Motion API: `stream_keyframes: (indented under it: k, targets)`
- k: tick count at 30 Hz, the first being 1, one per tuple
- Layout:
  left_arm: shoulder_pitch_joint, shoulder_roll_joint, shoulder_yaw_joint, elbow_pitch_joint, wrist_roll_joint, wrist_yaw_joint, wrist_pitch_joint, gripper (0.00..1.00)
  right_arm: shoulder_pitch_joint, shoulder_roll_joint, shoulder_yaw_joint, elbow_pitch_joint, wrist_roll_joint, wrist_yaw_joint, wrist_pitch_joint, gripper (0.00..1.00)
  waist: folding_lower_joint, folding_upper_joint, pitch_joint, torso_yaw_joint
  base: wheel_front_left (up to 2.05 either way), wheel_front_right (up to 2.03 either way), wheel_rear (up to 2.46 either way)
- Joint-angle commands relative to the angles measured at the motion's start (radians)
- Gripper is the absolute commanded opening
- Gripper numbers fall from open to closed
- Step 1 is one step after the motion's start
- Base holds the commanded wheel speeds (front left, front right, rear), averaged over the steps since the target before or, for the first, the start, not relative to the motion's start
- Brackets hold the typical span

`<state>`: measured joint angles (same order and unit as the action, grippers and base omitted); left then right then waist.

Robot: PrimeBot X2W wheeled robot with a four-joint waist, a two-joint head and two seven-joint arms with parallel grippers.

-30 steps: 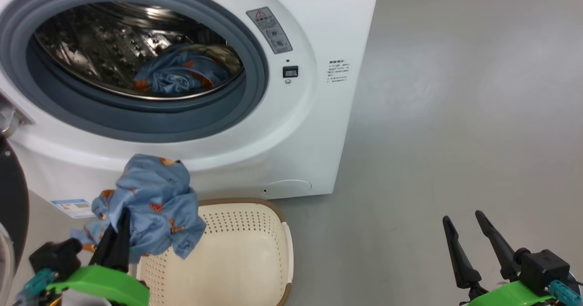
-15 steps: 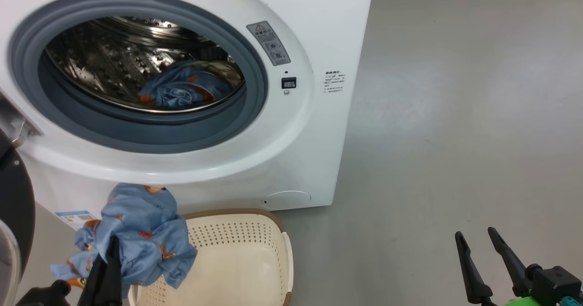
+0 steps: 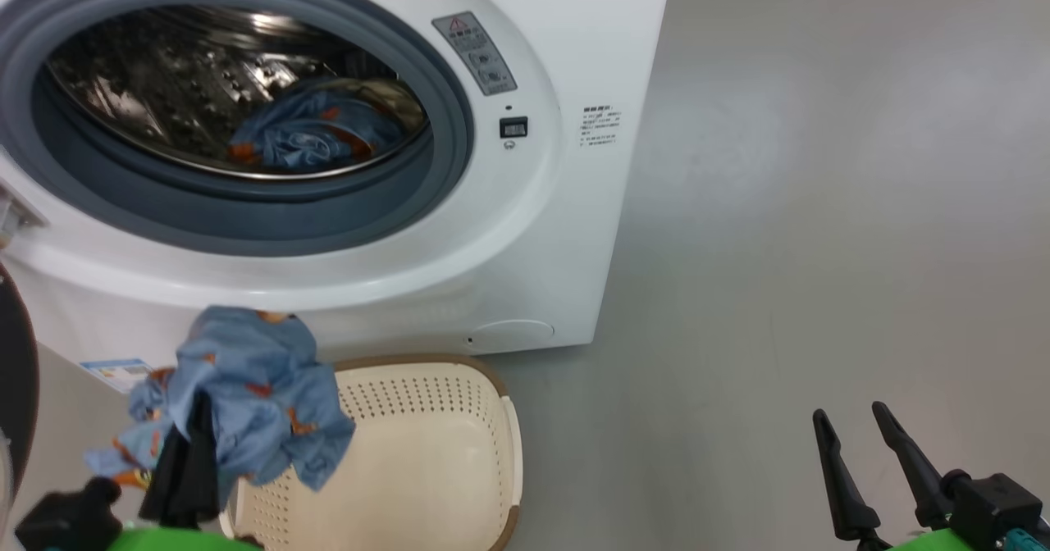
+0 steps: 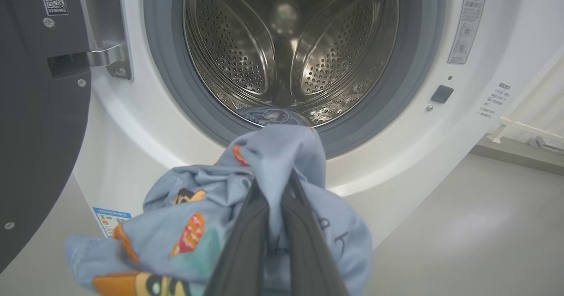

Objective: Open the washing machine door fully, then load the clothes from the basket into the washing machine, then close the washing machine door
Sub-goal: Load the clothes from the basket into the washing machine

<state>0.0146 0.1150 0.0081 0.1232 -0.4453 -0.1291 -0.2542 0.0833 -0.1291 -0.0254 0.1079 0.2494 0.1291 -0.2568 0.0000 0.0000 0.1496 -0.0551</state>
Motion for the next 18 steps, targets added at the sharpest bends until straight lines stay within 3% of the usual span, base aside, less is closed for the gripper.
stream_keyframes:
  k: [1,11,18]
  targets:
    - [-0.069,0.015,0.035,-0.031,-0.002,-0.002,-0.008,0.00,-0.036,-0.009,0.028,-0.024,0.003,0.002,-0.005,1.00,0.0000,0.0000,0.034,-0.004,0.00,0.00,0.00]
    - [-0.341,0.043,0.030,-0.004,-0.008,-0.002,-0.008,0.00,-0.113,0.013,0.047,-0.033,-0.007,0.002,-0.005,1.00,0.0000,0.0000,0.173,-0.008,0.00,0.00,0.00]
    - [-0.589,0.082,0.035,0.114,-0.022,-0.002,-0.008,0.00,-0.181,0.028,0.069,-0.042,-0.012,0.002,-0.005,1.00,0.0000,0.0000,0.262,-0.038,0.00,0.00,0.00]
